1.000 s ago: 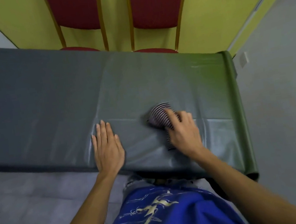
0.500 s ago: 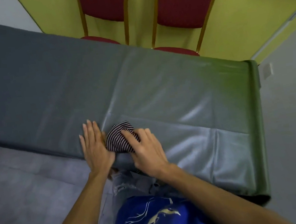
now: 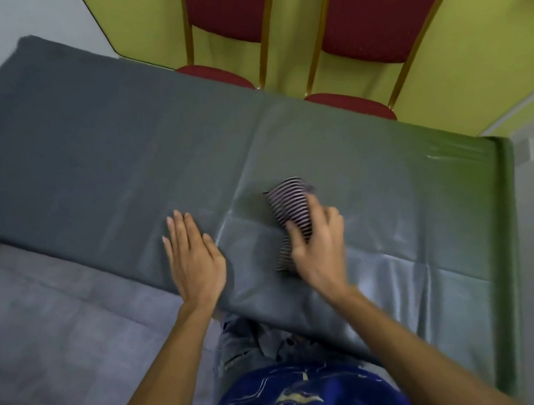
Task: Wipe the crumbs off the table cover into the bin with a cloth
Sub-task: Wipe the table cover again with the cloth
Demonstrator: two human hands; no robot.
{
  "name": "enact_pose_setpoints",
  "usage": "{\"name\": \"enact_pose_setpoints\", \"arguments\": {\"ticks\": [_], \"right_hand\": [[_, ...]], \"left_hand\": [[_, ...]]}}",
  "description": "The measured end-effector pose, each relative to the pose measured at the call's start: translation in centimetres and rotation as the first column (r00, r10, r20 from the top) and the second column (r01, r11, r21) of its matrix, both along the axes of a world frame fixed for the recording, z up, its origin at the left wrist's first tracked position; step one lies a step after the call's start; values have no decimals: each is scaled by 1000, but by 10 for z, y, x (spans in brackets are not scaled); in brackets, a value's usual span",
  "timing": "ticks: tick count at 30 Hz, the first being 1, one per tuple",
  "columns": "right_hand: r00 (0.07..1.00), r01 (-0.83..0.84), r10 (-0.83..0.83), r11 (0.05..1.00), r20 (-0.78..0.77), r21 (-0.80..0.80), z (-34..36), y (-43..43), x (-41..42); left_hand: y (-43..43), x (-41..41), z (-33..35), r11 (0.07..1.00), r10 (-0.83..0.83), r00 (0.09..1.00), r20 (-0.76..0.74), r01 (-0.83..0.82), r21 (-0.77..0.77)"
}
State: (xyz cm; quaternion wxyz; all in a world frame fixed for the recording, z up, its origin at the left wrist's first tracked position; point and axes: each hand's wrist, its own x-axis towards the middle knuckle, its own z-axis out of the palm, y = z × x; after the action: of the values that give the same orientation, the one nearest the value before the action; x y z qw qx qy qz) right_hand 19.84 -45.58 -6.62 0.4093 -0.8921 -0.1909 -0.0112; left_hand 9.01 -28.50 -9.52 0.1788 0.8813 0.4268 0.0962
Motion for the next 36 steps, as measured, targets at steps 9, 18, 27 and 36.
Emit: {"name": "enact_pose_setpoints", "arguments": {"ticks": [9, 18, 27, 36], "right_hand": [[874, -427, 468, 868, 131, -255, -14, 57, 28], [961, 266, -275, 946, -24, -186, 8, 40, 149], [826, -473, 534, 830, 178, -297, -4, 105, 36], [993, 40, 9, 906, 114, -421, 1, 64, 216]], "left_hand": [[5, 1, -14, 997, -55, 993, -100, 60, 49], [3, 3, -13, 997, -54, 993, -101, 59, 47], [4, 3, -14, 995, -65, 987, -148, 76, 68], [4, 2, -11, 997, -58, 990, -130, 64, 40]]}}
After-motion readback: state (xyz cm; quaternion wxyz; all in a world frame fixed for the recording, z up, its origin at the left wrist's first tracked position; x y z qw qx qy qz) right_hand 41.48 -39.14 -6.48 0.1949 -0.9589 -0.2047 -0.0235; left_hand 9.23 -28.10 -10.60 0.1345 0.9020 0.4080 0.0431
